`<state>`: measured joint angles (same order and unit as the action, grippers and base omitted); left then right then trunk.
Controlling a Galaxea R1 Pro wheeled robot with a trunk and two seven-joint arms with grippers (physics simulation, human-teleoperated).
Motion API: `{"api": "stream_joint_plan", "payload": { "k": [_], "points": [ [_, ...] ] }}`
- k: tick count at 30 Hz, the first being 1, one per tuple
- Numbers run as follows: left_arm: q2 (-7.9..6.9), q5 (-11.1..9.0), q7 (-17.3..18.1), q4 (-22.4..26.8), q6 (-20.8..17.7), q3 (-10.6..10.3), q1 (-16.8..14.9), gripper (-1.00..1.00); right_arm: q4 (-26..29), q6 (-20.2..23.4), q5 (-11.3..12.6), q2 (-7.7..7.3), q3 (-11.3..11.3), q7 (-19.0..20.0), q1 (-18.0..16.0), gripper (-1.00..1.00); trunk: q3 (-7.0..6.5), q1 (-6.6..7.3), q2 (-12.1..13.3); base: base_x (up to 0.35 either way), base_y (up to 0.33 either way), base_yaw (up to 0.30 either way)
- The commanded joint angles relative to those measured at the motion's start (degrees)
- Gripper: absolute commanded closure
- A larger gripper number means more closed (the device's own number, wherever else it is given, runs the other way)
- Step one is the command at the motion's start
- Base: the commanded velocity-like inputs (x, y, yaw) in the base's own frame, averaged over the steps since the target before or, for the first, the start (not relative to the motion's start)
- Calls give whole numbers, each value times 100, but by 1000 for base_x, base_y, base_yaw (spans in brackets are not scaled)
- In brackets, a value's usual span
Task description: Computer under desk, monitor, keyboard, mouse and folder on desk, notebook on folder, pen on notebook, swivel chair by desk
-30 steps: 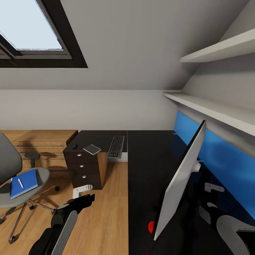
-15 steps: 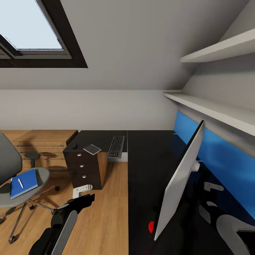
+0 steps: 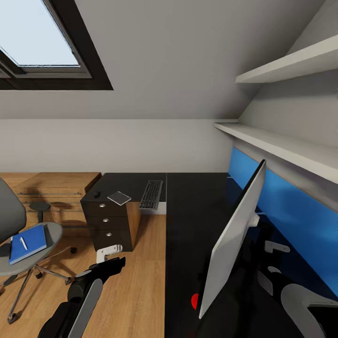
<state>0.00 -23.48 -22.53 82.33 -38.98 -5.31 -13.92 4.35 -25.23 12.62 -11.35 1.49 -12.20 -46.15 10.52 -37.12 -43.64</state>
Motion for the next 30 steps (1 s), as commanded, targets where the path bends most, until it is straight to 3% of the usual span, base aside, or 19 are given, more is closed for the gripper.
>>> {"api": "stream_joint_plan", "payload": {
  "k": [1,11,12,30],
  "points": [
    [0,-60,-52,7,-14,-5,-6,-100,-532,10,-14,81,-105,69,0,100,11,-3,-3,0,-6,0],
    [0,-60,-49,6,-14,-5,-6,-100,-532,10,-17,81,-105,69,0,100,11,-3,-3,0,-1,0],
    [0,-60,-49,8,-14,-5,-6,-100,-532,10,-19,83,-105,69,0,-100,11,-3,-3,0,0,0],
    [3,-60,-49,5,-14,-5,-6,-100,-532,10,-23,90,-105,69,0,-100,11,-3,-3,0,0,0]
  ]
}}
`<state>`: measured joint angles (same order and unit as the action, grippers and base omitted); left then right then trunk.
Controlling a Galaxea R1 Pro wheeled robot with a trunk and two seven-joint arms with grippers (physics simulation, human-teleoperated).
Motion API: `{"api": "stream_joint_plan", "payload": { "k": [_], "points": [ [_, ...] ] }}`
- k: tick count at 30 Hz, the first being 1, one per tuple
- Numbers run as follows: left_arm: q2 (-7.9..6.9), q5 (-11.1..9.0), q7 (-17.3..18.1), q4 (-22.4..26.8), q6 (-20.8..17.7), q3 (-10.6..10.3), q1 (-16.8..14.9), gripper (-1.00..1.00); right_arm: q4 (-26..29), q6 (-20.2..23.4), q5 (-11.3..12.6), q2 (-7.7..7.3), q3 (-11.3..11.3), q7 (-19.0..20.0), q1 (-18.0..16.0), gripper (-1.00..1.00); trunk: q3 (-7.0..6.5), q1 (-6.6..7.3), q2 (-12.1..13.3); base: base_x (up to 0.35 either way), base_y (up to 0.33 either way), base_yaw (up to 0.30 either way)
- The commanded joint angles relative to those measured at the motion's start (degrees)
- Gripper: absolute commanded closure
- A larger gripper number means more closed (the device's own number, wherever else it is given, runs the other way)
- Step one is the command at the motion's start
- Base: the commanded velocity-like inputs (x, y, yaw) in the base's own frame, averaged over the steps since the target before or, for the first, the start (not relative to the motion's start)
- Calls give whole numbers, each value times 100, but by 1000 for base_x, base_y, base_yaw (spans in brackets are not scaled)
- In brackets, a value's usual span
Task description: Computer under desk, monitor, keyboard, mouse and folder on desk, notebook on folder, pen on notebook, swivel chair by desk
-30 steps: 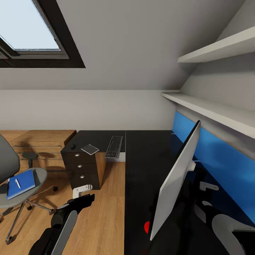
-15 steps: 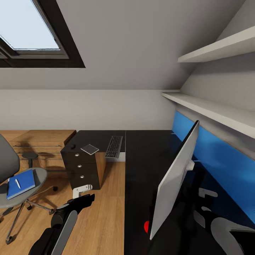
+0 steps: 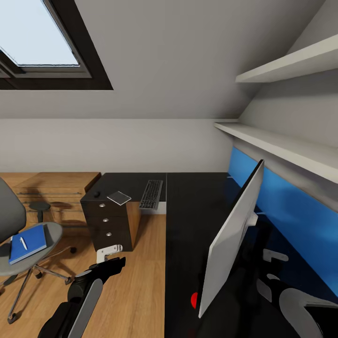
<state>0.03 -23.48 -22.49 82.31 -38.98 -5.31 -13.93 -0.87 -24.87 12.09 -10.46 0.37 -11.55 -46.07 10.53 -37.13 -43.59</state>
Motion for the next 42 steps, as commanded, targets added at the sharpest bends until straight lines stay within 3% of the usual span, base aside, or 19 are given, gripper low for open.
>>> {"api": "stream_joint_plan", "payload": {
  "k": [1,19,28,32,38,42],
  "points": [
    [-1,-60,-54,8,-13,-5,-5,-100,-9,-26,30,0,7,4,-7,-100,9,-1,-7,0,0,0],
    [5,-69,-37,4,-13,-13,-5,-100,-9,-26,30,9,10,4,-7,-100,9,-1,-7,-81,0,0],
    [2,-66,-40,4,-16,-11,-7,-100,-15,-28,18,22,21,13,-7,-100,9,-1,-7,-290,0,0],
    [-4,-61,-50,-22,-21,-7,-5,-100,-21,-34,-191,107,63,19,0,-100,9,-1,-7,-332,0,0],
    [-11,-60,-53,-30,-16,-2,-7,-100,-26,-35,-289,136,68,14,2,-100,9,-1,-7,-334,0,0],
    [-10,-58,-47,-38,-14,174,-5,-100,-27,-50,-303,141,69,21,10,-100,9,-1,-7,-334,0,0]
  ]
}}
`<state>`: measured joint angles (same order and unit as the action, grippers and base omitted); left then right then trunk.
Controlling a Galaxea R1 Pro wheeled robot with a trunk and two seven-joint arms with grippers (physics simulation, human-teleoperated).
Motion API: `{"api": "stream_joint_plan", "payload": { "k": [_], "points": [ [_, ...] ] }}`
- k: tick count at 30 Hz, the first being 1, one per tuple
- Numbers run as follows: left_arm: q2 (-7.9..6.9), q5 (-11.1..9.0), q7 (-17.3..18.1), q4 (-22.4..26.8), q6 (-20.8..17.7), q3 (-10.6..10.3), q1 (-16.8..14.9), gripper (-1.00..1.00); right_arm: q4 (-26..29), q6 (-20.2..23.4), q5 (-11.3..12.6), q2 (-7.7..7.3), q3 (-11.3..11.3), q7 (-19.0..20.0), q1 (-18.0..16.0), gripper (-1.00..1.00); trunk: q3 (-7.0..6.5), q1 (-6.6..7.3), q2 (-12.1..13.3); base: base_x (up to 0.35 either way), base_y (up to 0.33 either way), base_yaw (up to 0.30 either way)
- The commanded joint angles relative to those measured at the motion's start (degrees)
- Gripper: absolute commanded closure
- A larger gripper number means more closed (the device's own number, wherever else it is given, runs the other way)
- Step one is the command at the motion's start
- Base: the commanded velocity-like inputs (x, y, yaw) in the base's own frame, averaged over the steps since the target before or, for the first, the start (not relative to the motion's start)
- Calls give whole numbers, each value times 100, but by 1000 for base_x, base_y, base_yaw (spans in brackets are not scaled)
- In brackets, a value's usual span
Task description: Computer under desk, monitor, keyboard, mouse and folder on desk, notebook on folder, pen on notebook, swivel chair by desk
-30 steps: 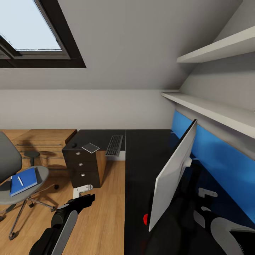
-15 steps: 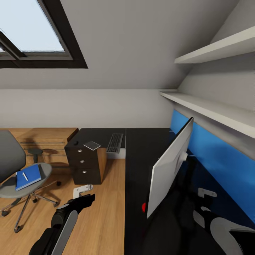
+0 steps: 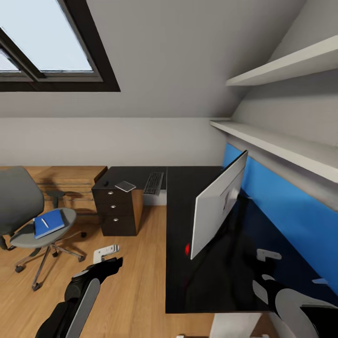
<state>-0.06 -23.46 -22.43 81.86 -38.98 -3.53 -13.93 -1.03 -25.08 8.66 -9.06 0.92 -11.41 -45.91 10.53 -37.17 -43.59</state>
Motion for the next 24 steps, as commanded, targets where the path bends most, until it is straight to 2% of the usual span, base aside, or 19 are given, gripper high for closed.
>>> {"api": "stream_joint_plan", "payload": {
  "k": [1,16,20,22,24],
  "points": [
    [-1,-60,-53,6,-13,4,-5,-100,-11,-34,40,-1,14,5,-7,-100,9,2,-8,-334,0,0],
    [4,-54,-51,5,-13,36,-4,-100,-10,-58,29,-8,16,35,17,-100,9,2,-8,-333,0,0],
    [7,-60,-51,-6,-12,36,-4,-100,20,-42,28,-2,38,33,15,-100,9,2,-8,-183,0,0],
    [12,-66,-50,-15,10,36,-4,-100,41,12,31,4,50,20,13,-100,9,2,-8,-56,0,0],
    [14,-70,-44,-29,276,18,-4,-100,368,573,56,15,48,10,5,-100,9,2,-8,-15,0,0]
  ]
}}
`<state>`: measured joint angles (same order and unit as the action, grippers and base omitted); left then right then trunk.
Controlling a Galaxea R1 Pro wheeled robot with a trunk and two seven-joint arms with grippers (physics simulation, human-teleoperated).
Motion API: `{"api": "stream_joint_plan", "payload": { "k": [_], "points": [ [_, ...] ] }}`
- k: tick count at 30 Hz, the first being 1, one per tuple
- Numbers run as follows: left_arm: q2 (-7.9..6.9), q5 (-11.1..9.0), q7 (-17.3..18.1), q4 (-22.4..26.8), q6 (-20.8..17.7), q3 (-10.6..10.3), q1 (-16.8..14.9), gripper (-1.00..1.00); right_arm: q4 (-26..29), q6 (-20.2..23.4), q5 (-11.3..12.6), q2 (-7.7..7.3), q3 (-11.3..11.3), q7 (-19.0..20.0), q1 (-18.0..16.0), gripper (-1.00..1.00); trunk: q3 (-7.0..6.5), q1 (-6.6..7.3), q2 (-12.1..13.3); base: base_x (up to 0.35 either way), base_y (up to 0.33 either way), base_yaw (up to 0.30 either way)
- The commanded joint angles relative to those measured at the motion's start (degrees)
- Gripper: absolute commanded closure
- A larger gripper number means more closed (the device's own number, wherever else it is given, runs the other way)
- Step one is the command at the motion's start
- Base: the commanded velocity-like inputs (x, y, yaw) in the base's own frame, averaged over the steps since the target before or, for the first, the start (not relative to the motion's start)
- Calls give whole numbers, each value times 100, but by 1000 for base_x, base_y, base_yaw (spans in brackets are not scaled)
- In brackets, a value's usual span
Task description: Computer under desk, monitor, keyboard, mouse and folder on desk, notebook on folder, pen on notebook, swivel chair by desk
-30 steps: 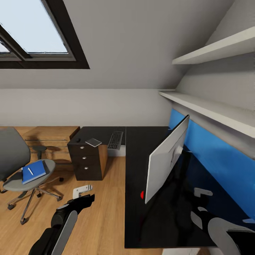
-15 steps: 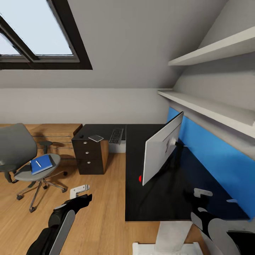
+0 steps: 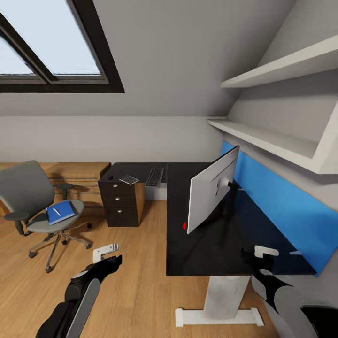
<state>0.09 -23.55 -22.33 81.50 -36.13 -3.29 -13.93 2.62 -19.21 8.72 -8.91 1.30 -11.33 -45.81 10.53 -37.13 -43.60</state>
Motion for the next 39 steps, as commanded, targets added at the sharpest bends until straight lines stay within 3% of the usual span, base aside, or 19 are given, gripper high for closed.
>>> {"api": "stream_joint_plan", "payload": {
  "k": [1,3,6,9,11,13,16,17,19,20,21,27,29,33,39],
  "points": [
    [-1,-61,-51,-21,87,-15,-5,-100,303,246,61,3,-6,-3,-5,-100,10,-1,-7,-7,0,0],
    [0,-60,-46,-242,257,-24,-5,-100,1350,938,78,57,-39,-46,-1,-100,10,-1,-7,-3,0,0],
    [-8,-39,-44,-573,407,-19,-5,-100,2316,1752,89,89,-63,-271,3,-100,10,-1,-7,-1,0,0],
    [-14,-32,-43,-681,533,-15,-5,-100,3033,2430,102,114,-63,-592,16,-100,10,-1,-7,0,0,0],
    [-12,-31,-43,-728,601,-10,-5,-100,4039,3100,103,245,-59,-1040,203,-100,10,-1,-7,0,0,0],
    [-14,-34,-43,-697,623,-3,-5,-100,5423,3622,106,412,-60,-1417,705,-100,10,-1,-7,0,0,0],
    [-12,-35,-43,-580,629,6,-5,-100,6680,4233,115,491,-45,-1546,1245,-100,10,-1,-7,0,0,0],
    [-10,-35,-43,-521,631,8,-5,-100,7478,4706,120,585,-35,-1590,1627,-100,10,-1,-7,0,0,0],
    [-6,-35,-43,-485,633,-2,-5,-100,8099,5089,120,793,-32,-1612,2046,-100,10,-1,-7,0,0,0],
    [-4,-35,-43,-476,633,-9,-5,-100,8201,5166,109,907,-19,-1612,2188,-100,10,-1,-7,0,0,0],
    [-1,-35,-43,-464,634,-19,-5,-100,7918,5093,68,1080,228,-1602,2378,-100,10,-1,-7,0,0,0],
    [-2,-35,-43,-455,638,-16,-5,-100,7722,4569,40,1136,636,-1641,2434,-100,10,-1,-7,0,27,0],
    [-2,-32,-43,-446,641,-20,-5,-100,7689,4355,40,1149,912,-1652,2442,-100,10,-1,-7,0,248,0],
    [-1,-27,-43,-441,639,-28,-5,-100,7666,4274,21,1138,1106,-1667,2445,-100,10,-1,-7,0,305,0],
    [0,-27,-43,-442,635,-31,-5,-100,7660,4260,15,1129,1109,-1663,2445,-100,10,-1,-7,0,339,0]
  ]
}}
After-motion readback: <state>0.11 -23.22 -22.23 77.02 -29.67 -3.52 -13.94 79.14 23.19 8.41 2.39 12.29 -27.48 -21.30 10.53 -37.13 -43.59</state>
